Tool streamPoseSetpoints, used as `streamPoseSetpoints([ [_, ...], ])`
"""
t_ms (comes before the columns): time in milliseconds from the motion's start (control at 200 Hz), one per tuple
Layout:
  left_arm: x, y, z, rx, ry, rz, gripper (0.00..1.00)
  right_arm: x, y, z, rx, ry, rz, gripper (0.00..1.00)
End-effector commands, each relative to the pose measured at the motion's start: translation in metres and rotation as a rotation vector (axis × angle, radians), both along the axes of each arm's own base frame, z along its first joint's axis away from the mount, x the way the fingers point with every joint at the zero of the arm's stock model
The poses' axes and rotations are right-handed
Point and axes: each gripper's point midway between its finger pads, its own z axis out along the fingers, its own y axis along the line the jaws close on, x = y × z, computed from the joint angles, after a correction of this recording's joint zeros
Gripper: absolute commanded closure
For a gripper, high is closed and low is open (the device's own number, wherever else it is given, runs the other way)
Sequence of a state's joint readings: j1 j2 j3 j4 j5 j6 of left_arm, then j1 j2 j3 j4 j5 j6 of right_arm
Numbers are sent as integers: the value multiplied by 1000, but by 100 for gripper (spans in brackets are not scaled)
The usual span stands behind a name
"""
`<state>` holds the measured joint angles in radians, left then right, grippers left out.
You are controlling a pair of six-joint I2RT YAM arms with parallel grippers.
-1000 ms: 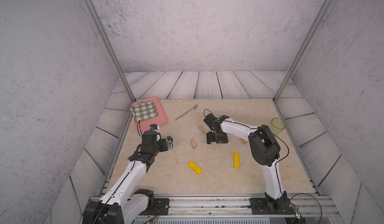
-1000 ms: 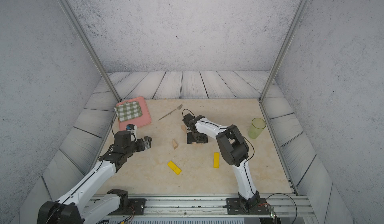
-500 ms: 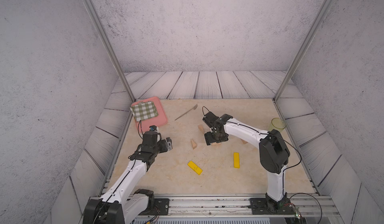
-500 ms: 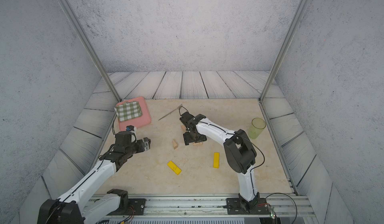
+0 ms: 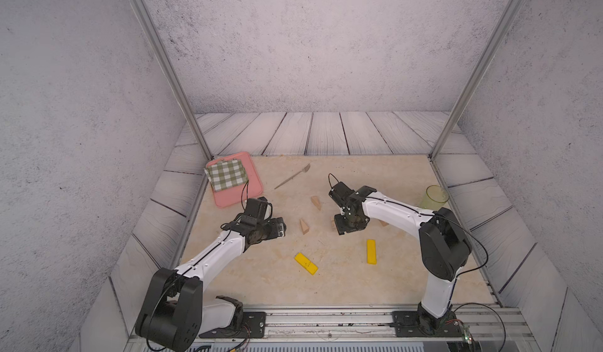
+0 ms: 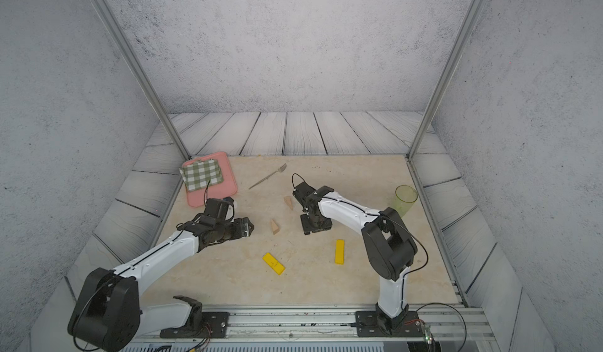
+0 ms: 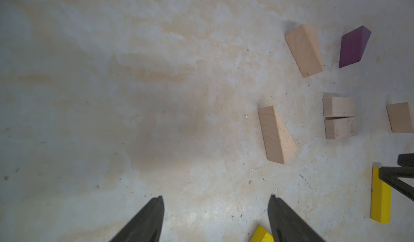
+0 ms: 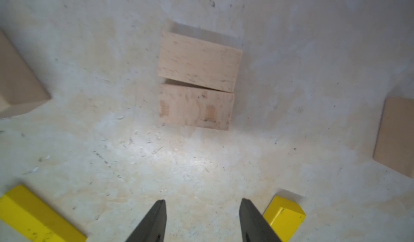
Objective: Assemble a small pinwheel with building blocks
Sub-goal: Adjust the building block at the center of the board.
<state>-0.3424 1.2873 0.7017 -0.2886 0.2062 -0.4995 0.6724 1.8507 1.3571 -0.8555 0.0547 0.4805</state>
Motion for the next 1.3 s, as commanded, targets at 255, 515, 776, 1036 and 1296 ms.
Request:
streamPoseSetpoints([
  [255,16,-35,6,-52,42,-76,15,19,-1,-17,46,9,82,44],
  [515,16,-39,5,-50,50,-96,13,28,7,-30,46,27,99,44],
  [776,14,-40,4,-52,52,-102,12,30,7,-44,30,40,85,44],
  [1036,13,-41,2,-50,57,-105,11,33,10,-51,30,43,63,47],
  [1296,12,-41,0,-48,62,-107,11,35,17,-52,51,40,44,49],
])
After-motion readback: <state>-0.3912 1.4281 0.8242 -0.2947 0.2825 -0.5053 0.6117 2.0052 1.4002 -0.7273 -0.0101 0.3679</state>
